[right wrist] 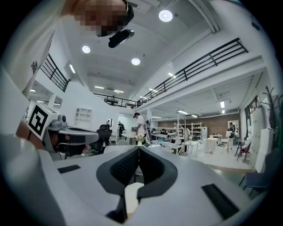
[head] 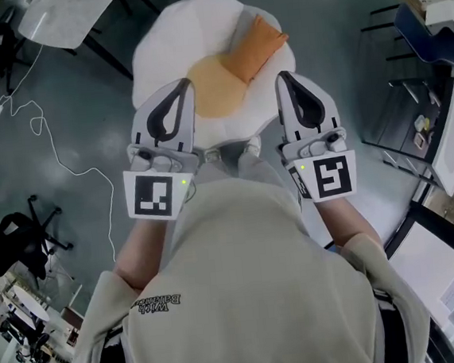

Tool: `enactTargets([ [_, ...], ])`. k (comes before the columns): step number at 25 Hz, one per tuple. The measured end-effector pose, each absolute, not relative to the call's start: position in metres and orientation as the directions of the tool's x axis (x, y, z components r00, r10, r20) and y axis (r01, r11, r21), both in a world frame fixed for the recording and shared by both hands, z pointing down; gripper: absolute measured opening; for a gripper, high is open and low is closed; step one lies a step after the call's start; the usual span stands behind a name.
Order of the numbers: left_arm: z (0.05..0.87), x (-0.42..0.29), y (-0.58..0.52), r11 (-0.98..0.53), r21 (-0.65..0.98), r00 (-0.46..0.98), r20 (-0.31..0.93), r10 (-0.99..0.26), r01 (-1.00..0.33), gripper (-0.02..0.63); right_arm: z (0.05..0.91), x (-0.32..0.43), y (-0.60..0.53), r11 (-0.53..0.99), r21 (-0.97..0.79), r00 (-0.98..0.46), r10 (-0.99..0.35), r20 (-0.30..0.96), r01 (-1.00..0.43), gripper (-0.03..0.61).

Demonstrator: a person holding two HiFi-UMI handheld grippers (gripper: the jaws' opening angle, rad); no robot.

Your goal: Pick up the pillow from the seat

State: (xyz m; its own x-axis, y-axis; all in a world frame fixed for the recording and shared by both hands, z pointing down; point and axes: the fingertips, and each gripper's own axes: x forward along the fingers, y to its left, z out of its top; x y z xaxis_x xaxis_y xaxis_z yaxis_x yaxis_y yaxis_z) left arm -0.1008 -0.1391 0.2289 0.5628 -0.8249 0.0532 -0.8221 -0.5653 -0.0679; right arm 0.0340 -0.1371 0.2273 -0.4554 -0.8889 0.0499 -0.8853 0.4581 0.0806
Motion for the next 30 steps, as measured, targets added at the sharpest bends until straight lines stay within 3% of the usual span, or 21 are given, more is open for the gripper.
enactTargets([
  [12,0.273,-0.061,-0.196,-0.573,-0.057,0.568,0.092,-0.818,-0.817,0.011,0.283,0.083,-0.201,0.417,0.112,-0.400,-0.904,0.152,-0.902,0.009],
  [19,0.330,-0.025,-0.236,-0.583,-0.048,0.578,0.096,-0.811,-0.811,0.011,0.361,0.125,-0.250,0.382,0.092,-0.358,-0.911,0.206,-0.920,0.014],
  [20,0.343,-0.021,-0.242,-0.586,-0.046,0.580,0.100,-0.809,-0.809,0.011,0.376,0.130,-0.258,0.380,0.081,-0.356,-0.908,0.220,-0.921,0.043],
  [21,0.356,-0.016,-0.249,-0.588,-0.039,0.582,0.102,-0.807,-0.808,0.011,0.392,0.134,-0.266,0.379,0.071,-0.354,-0.905,0.235,-0.923,0.111],
  [30,0.478,0.013,-0.296,-0.606,0.026,0.606,0.074,-0.792,-0.795,0.009,0.575,0.163,-0.327,0.334,-0.050,-0.326,-0.861,0.390,-0.941,0.283],
])
